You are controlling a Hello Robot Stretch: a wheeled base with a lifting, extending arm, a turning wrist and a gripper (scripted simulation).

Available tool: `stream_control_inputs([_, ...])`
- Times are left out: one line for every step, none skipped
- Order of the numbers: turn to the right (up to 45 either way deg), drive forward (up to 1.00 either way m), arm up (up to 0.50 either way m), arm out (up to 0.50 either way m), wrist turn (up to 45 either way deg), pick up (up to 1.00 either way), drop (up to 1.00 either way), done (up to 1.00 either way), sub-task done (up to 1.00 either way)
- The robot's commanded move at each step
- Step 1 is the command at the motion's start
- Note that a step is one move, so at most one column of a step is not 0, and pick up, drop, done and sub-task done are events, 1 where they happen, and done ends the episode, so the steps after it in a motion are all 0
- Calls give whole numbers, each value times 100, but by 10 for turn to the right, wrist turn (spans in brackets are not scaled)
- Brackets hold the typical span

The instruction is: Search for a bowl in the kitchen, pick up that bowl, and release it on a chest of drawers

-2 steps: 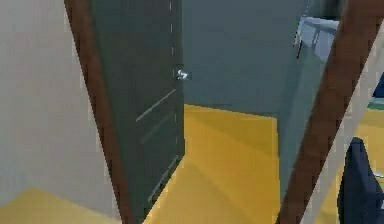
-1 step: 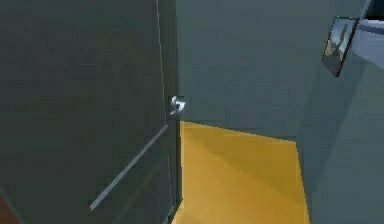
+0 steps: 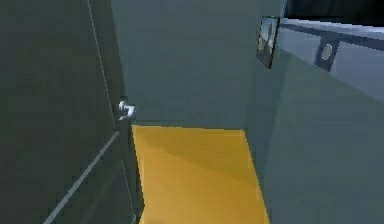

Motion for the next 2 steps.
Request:
stream_control_inputs([0, 100, 0, 0, 0, 0, 0, 0, 0])
stream_control_inputs([0, 25, 0, 0, 0, 0, 0, 0, 0])
